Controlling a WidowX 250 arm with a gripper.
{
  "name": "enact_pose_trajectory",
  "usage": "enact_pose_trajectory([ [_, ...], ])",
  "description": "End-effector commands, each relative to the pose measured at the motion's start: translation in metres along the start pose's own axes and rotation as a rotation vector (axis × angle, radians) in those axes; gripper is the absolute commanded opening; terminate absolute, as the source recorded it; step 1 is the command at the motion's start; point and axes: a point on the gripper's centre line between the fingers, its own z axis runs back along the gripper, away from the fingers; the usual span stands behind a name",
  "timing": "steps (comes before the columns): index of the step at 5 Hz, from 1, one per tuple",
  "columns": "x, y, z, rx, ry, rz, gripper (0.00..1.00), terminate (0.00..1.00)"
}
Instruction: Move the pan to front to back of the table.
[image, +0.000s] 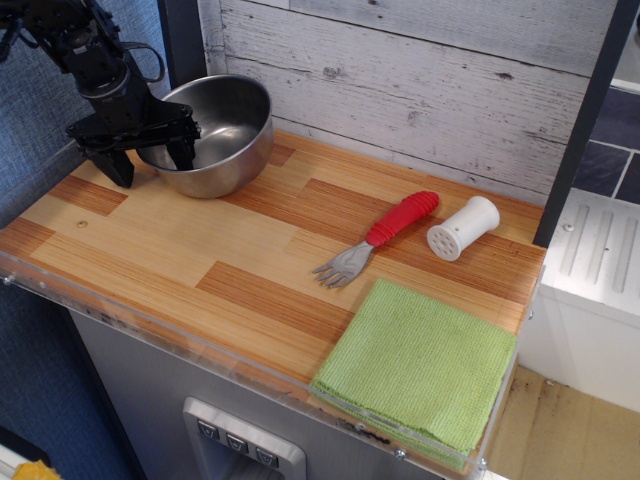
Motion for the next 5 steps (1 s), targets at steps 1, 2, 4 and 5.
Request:
enact_pose_trajectory([
  [1, 0.014, -0.011, 0.043, 0.0, -0.12, -0.039, 1.0, 0.0],
  [2, 0.022, -0.02, 0.058, -0.003, -0.166, -0.053, 1.0, 0.0],
  [4, 0.027, -0.029, 0.077, 0.002, -0.208, -0.071, 1.0, 0.0],
  [5, 0.027, -0.029, 0.077, 0.002, -0.208, -0.071, 1.0, 0.0],
])
